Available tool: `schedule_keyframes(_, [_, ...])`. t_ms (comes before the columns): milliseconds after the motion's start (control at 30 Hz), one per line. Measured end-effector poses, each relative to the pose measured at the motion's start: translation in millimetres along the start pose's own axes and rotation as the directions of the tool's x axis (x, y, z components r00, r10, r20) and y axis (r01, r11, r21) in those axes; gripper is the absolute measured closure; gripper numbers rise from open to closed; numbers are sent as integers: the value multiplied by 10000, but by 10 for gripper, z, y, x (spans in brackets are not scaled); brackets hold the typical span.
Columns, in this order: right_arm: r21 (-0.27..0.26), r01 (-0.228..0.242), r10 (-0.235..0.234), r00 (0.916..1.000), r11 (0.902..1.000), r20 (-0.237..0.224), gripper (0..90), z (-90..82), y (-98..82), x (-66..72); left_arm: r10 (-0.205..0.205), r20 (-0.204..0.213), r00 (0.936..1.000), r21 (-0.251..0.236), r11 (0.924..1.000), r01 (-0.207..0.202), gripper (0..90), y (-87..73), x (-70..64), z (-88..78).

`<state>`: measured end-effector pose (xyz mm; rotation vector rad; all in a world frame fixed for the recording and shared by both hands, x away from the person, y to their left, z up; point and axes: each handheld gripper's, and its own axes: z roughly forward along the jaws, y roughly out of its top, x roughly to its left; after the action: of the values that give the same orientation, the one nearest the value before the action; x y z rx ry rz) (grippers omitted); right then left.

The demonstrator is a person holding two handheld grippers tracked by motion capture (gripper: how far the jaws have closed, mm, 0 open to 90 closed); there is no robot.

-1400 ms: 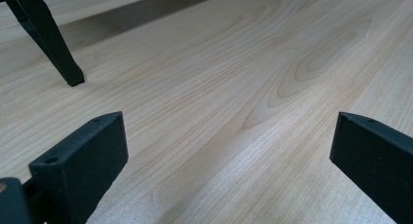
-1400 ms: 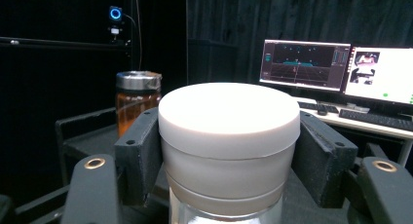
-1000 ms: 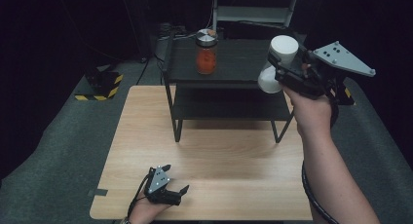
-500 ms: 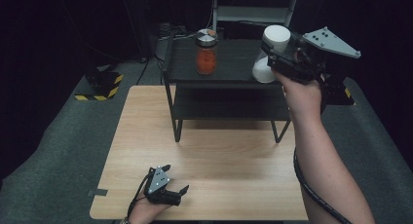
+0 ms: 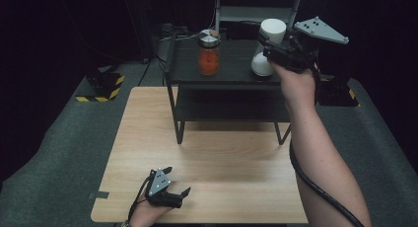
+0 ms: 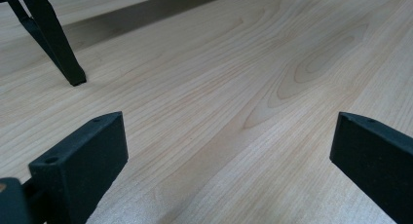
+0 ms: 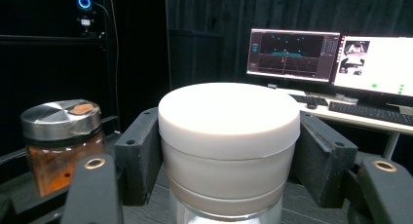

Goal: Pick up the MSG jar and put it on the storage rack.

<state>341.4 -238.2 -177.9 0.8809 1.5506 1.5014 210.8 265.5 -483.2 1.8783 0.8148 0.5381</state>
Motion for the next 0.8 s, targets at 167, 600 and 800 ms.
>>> schedule_keyframes(167, [77,-69,69,10000,9999,24,336,45,9,-10,-25,7,10000,-15,10000,25,6,-4,6,-4])
schedule_keyframes(600, [134,-324,324,9995,9994,1,334,86,-29,-48,-33,6,10000,-42,10000,33,6,-10,8,-8])
schedule_keyframes(800, [57,-335,335,9994,9994,-28,333,101,-53,-60,-23,-4,10000,-49,10000,23,5,-11,6,-9])
